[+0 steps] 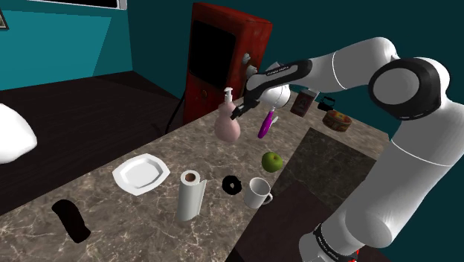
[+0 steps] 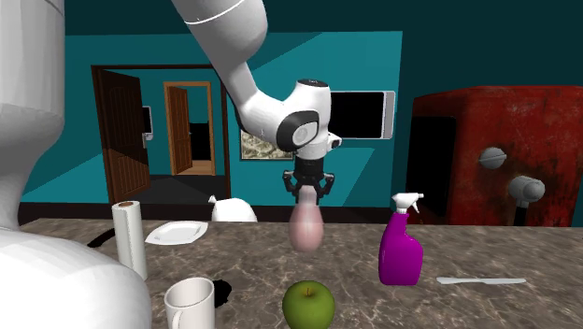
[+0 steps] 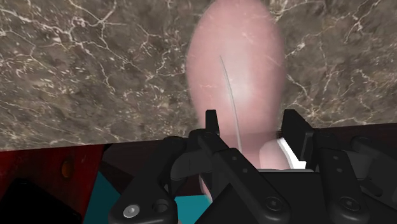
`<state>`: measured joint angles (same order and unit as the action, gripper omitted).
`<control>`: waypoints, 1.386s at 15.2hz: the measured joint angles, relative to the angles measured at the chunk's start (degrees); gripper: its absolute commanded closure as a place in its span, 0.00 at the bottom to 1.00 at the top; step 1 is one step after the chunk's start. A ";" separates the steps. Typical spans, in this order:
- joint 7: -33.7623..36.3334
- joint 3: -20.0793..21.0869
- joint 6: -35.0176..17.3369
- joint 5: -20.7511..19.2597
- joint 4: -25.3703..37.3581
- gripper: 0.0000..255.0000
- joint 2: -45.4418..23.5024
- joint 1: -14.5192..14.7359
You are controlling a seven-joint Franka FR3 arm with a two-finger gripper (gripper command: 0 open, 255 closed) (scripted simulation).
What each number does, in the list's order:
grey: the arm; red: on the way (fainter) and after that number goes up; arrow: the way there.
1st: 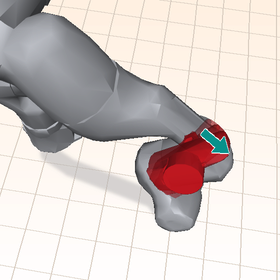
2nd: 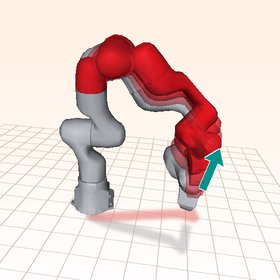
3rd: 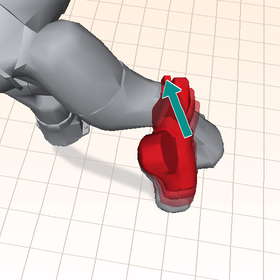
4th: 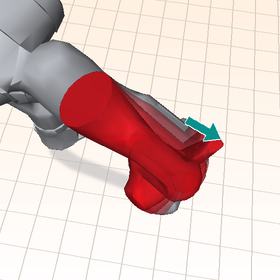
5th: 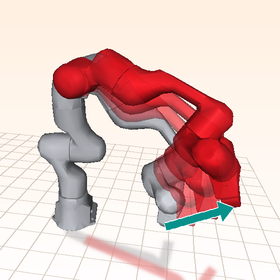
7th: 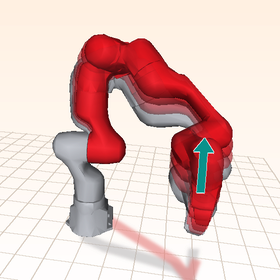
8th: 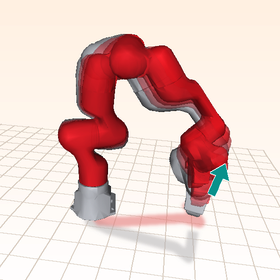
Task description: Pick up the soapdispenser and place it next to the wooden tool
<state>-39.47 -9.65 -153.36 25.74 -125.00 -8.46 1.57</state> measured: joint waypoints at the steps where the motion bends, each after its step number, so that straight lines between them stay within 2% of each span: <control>1: 0.79 -0.13 0.53 -0.70 0.15 1.00 0.49 0.21; 12: 6.06 -1.33 7.85 -6.45 3.02 1.00 5.49 0.53; 21: 9.34 -1.53 13.65 -9.64 6.24 1.00 8.44 0.55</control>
<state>-30.13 -11.18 -139.71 16.09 -118.76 -0.02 2.11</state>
